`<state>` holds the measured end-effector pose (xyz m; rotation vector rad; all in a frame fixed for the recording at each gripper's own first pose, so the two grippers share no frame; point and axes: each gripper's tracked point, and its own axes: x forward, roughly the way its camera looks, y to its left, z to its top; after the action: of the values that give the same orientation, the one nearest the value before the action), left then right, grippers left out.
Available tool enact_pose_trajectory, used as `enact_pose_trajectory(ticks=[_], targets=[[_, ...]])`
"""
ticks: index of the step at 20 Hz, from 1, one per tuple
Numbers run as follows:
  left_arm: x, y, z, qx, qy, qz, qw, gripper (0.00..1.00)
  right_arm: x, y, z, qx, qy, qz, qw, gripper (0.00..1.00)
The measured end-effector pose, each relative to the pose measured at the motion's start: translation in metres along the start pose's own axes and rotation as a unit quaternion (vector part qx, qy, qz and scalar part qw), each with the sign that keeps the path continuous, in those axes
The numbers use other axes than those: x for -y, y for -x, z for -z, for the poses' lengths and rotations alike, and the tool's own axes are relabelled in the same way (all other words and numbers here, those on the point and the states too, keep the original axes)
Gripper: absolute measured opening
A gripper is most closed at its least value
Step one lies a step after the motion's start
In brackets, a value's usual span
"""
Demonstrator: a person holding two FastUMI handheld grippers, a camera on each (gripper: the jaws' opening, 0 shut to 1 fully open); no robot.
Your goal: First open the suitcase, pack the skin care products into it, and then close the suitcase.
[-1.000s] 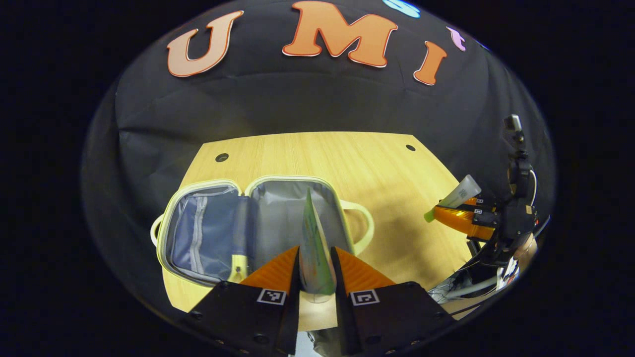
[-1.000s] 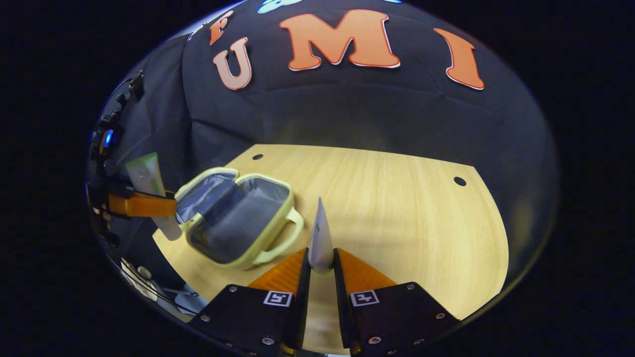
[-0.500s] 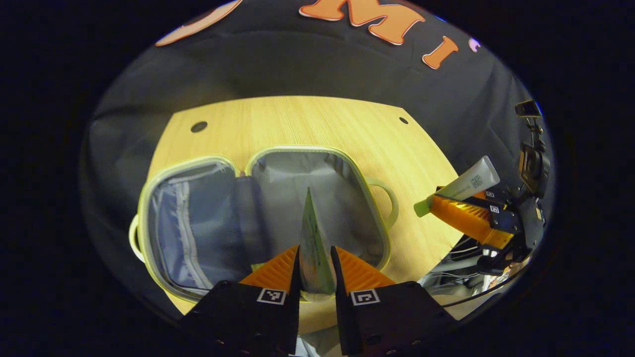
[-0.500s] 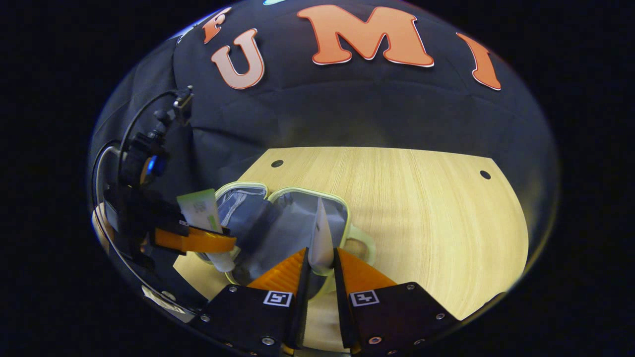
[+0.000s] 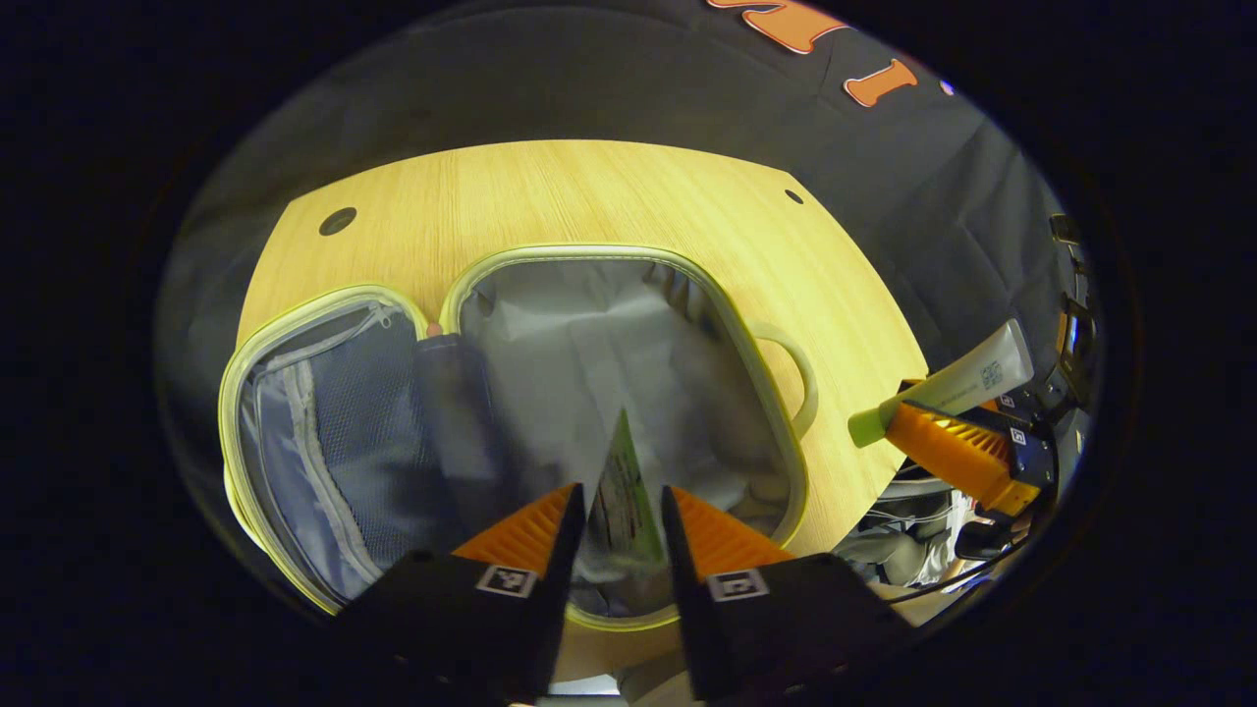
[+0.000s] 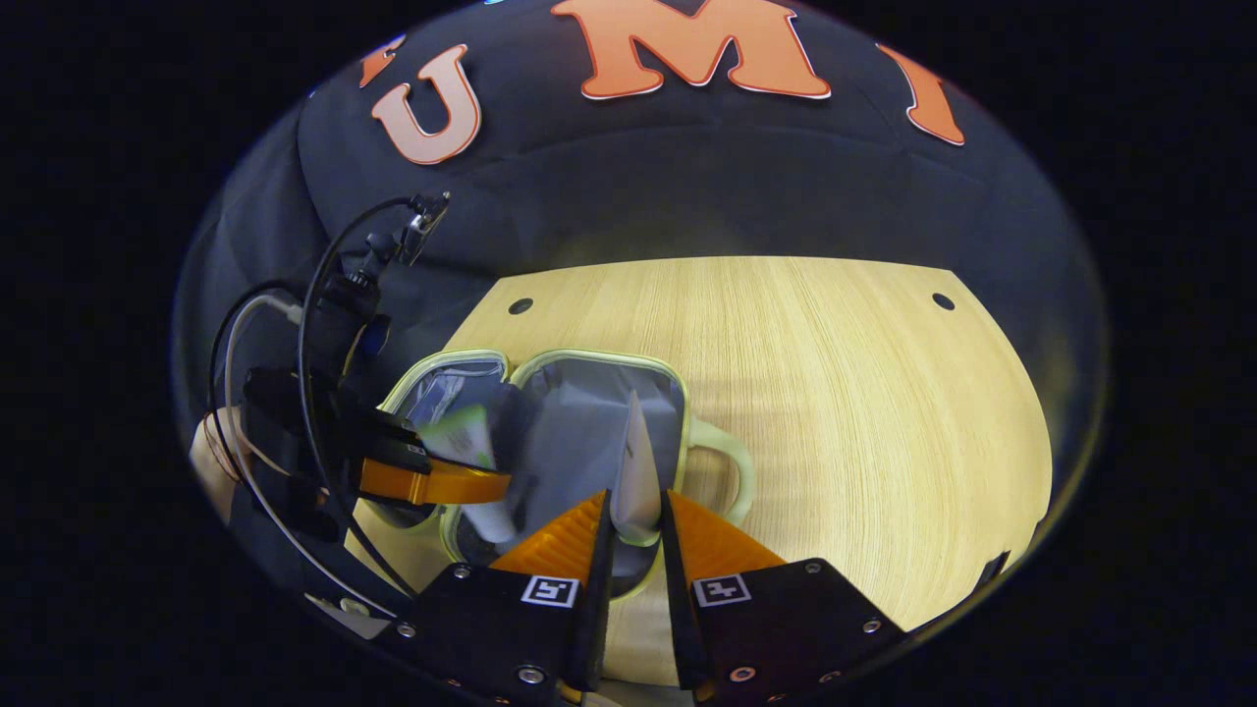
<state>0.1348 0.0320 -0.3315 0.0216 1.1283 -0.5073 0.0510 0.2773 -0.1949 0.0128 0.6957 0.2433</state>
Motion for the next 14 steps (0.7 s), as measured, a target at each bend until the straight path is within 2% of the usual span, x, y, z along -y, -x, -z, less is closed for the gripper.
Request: enact_pose_trajectory(ticks=[1,2,3,4,9,14], targets=[[-0.001,0.001,-0.003,-0.003,0.002,0.0,1.0,0.8,-0.001,0.0,-0.001,0.0,-0.002,0.0,1.0,0.29],[0.0,-0.002,-0.002,-0.005,0.005,0.003,1.0,1.0,-0.003,-0.002,-0.002,-0.001,-0.004,0.0,1.0,0.24],[0.001,-0.002,0.0,-0.004,0.004,0.004,1.0,0.98,-0.003,-0.002,-0.002,-0.002,-0.006,-0.002,1.0,0.24],[0.002,-0.002,-0.002,-0.001,0.004,0.003,1.0,0.98,-0.004,-0.002,-0.003,-0.003,-0.006,-0.003,1.0,0.29],[-0.003,0.017,-0.004,0.028,-0.019,-0.015,0.999,0.98,-0.009,-0.005,-0.006,-0.019,0.002,-0.013,1.0,0.29],[-0.007,0.042,-0.003,0.069,-0.013,-0.041,0.997,0.98,-0.03,-0.017,-0.004,-0.057,0.016,-0.048,0.997,0.28]])
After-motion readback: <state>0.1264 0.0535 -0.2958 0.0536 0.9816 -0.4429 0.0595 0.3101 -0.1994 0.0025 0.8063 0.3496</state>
